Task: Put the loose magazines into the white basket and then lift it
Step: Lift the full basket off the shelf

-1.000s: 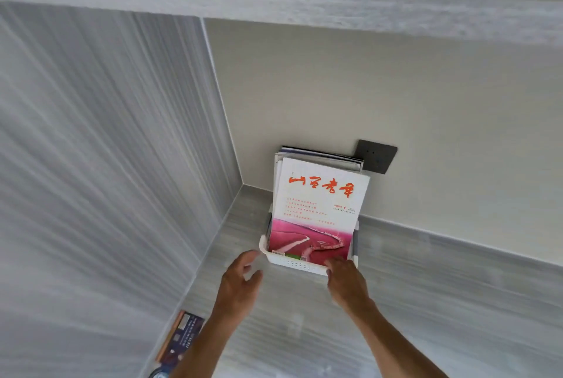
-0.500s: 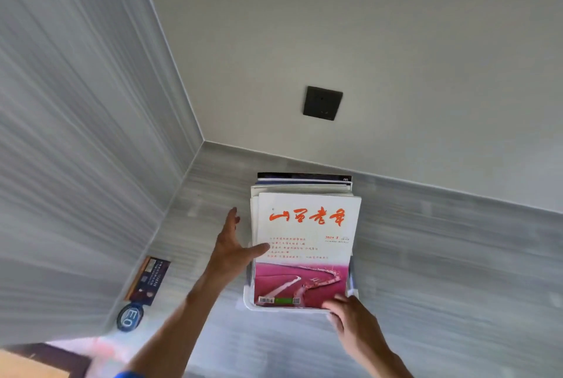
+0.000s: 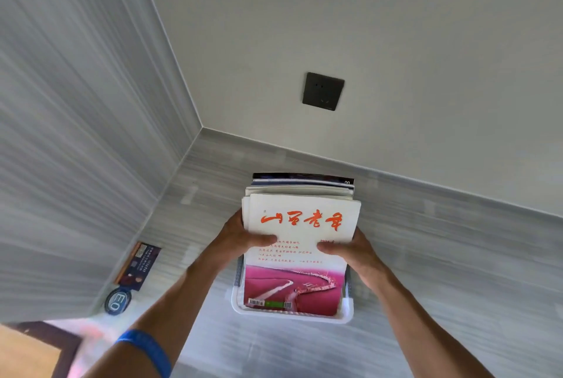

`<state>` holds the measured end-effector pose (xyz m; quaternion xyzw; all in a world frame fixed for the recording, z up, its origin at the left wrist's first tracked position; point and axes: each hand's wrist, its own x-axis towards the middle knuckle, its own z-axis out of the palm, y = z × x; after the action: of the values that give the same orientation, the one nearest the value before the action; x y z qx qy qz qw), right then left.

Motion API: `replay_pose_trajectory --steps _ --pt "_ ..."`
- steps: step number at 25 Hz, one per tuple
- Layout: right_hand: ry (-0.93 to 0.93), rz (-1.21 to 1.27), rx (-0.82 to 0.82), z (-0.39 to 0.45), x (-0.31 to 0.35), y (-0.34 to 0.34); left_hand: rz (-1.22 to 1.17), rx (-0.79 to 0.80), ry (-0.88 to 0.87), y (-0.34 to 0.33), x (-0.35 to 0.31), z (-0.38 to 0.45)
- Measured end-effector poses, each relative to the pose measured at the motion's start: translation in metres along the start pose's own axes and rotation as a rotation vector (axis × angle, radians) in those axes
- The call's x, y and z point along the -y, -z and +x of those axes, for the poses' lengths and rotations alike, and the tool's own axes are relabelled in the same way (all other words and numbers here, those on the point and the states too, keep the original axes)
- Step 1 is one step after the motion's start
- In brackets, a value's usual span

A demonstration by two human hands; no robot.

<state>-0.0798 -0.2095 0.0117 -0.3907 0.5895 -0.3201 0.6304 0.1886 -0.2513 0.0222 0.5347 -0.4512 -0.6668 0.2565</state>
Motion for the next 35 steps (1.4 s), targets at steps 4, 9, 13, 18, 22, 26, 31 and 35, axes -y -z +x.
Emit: replay_pose_trajectory --steps 4,9,13,18,22,26,31,35 --pt "0.106 0.025 -0.099 -0.034 -0.021 0.001 -0.062 -0.010 -0.147 -0.002 0.016 -0.034" --pt "0.188 -0.003 -0.137 -0.054 -0.022 -0.007 0.023 -0.086 -0.256 -0.002 0.019 -0.054" --pt "0.278 0.043 -0.155 -0.060 -0.021 -0.006 0.069 -0.108 -0.315 -0.002 0.016 -0.055" --pt "0.308 -0.021 -0.157 -0.054 -0.023 -0.003 0.137 -0.122 -0.327 0.000 0.018 -0.046" --pt "0.215 -0.117 -0.104 -0.041 -0.029 0.006 0.236 -0.088 -0.253 0.002 0.028 -0.036" --pt "0.161 -0.166 -0.067 -0.030 -0.033 0.012 0.259 -0.112 -0.173 0.003 0.038 -0.024" --pt "0.082 -0.210 -0.112 -0.021 -0.041 0.007 0.271 -0.186 -0.078 -0.003 0.048 -0.007" --pt "0.039 -0.150 -0.157 -0.020 -0.047 0.000 0.252 -0.222 -0.052 -0.006 0.058 -0.006"
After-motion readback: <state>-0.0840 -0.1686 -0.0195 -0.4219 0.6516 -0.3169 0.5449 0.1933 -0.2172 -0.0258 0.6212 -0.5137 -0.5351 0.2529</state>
